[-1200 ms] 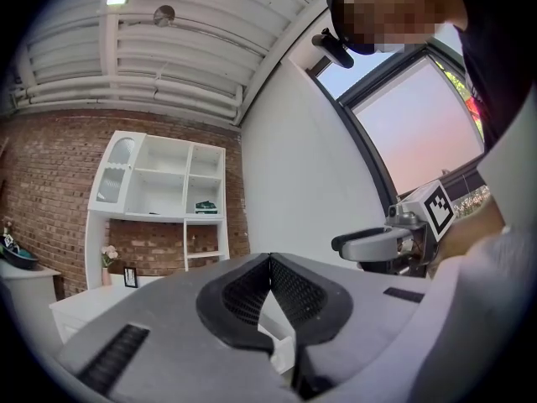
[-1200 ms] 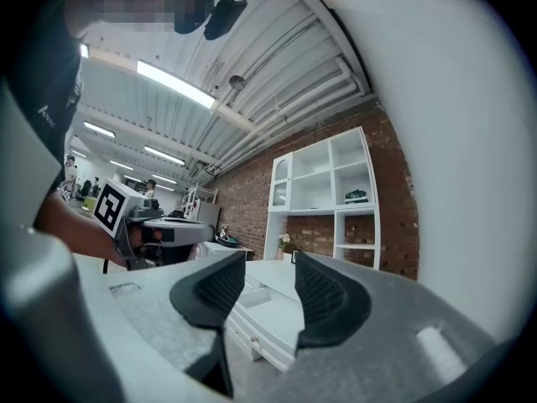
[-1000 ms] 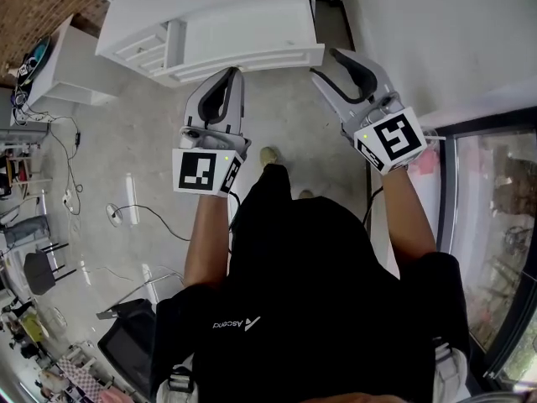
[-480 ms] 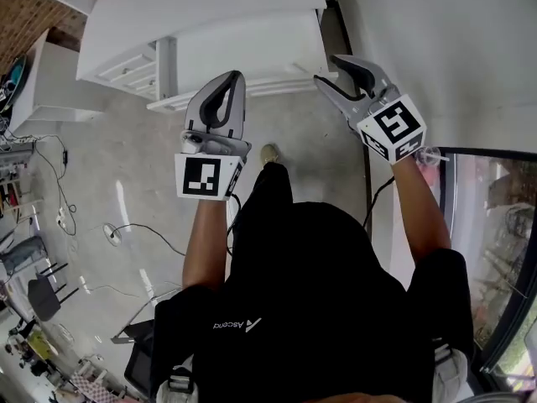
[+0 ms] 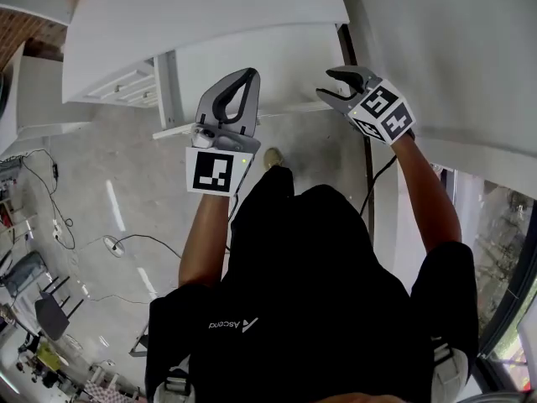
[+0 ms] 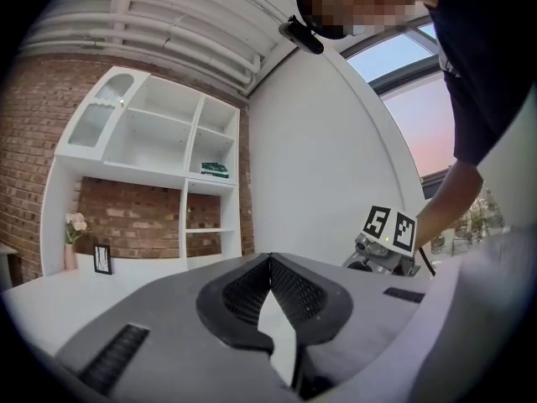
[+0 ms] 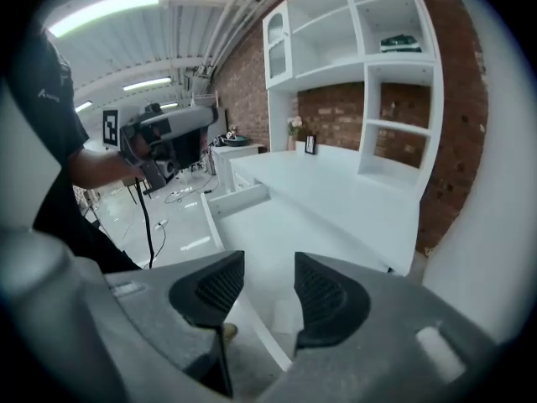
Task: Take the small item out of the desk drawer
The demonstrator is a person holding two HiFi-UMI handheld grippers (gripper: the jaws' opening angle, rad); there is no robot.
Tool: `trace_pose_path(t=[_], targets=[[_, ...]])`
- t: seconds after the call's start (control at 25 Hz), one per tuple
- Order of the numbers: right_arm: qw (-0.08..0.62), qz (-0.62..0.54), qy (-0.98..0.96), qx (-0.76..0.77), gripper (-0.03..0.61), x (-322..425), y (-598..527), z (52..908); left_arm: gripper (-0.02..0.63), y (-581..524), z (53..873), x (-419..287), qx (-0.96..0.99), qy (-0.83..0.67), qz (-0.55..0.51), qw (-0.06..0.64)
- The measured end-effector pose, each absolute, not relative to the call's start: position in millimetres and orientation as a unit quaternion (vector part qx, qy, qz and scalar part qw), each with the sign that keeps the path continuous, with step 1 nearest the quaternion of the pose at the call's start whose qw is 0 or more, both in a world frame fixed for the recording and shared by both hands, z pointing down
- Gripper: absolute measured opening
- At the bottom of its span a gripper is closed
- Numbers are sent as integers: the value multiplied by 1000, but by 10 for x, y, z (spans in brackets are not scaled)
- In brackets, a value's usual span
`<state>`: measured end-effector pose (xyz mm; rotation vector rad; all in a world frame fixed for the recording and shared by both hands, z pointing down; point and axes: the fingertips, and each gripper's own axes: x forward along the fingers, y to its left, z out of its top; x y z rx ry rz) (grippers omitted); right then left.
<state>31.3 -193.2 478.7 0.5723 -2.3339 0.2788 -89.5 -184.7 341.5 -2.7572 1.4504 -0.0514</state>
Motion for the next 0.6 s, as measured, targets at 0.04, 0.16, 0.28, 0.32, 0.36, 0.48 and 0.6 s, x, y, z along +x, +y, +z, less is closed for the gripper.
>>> trace_pose_path(t=[0.04, 0.16, 0.28, 0.32, 0.36, 0.48, 0.6], targets=[[369, 116, -897, 215, 184, 277, -1989, 4908, -2, -1922, 3462, -931, -886, 463, -18, 9], [421, 140, -876, 191, 184, 205, -2115, 5276, -2, -2113, 3580, -1041, -886, 464, -19, -3], [471, 162, -851, 165, 184, 198, -2190, 5630, -2, -2245, 3687, -1124, -884, 466, -22, -12], [486, 170, -843, 158, 184, 203, -2203, 5737, -2, -2272, 3718, -1150, -884, 467, -22, -14], [500, 177, -834, 151, 183, 208, -2207, 5843, -2, -2290, 3750, -1179, -883, 468, -23, -17], [537, 196, -810, 131, 183, 242, -2201, 6131, -2, -2322, 3851, -1258, -879, 476, -23, -26], [568, 213, -786, 119, 183, 290, -2226, 6358, -2, -2367, 3936, -1321, -874, 485, -21, -38]])
